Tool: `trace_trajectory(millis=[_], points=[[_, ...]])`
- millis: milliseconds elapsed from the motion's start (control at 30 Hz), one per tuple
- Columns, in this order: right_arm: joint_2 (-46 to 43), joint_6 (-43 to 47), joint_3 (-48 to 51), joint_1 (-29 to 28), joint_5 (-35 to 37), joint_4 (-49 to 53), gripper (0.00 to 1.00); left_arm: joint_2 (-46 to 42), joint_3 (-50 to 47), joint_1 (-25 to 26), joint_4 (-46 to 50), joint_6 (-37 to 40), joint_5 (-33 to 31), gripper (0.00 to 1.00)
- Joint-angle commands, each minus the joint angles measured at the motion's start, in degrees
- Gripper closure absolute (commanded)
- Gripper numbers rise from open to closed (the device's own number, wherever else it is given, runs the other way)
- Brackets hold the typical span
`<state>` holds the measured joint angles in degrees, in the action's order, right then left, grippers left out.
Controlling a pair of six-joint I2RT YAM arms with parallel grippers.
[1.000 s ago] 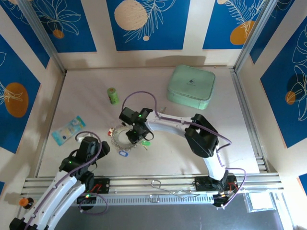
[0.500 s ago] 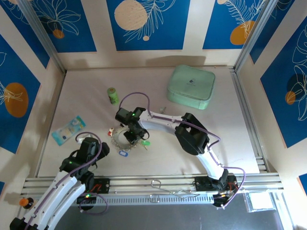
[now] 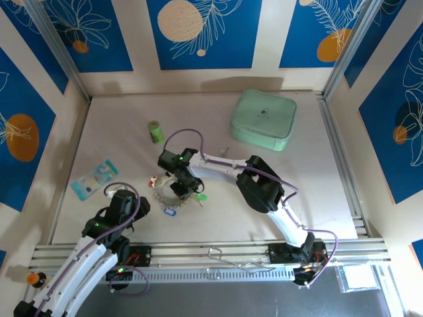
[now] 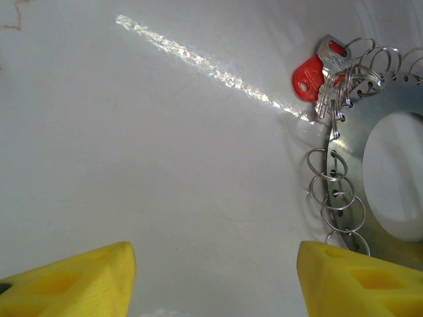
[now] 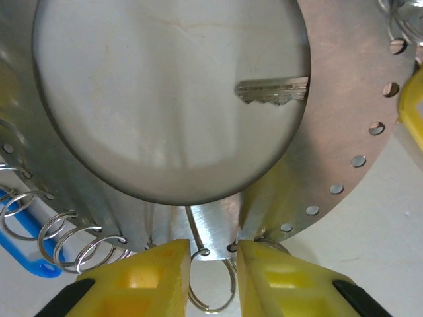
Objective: Put the keys on the keyring
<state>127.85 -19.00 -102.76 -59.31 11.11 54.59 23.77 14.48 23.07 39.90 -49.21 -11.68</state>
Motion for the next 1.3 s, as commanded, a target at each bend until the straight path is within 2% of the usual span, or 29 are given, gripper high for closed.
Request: trace_trajectory(millis=[0,833,1267], points=[[0.8,0.8,-1.8,-0.6,-1.2,2.5,0.74,-0.5,-0.7,0.3,0.6,-0.2,-0.9,0.35],[1.6,5.8,-3.5,-2.9,5.1,6.9,0.64,-0.5,-0.8,0.3,0.3,0.2,-0.6,0.34],[2.8,8.0,-3.9,-3.3,8.2,7.9,0.68,-0.6,-0.8,0.3,0.3,0.3,-0.4,0.34]])
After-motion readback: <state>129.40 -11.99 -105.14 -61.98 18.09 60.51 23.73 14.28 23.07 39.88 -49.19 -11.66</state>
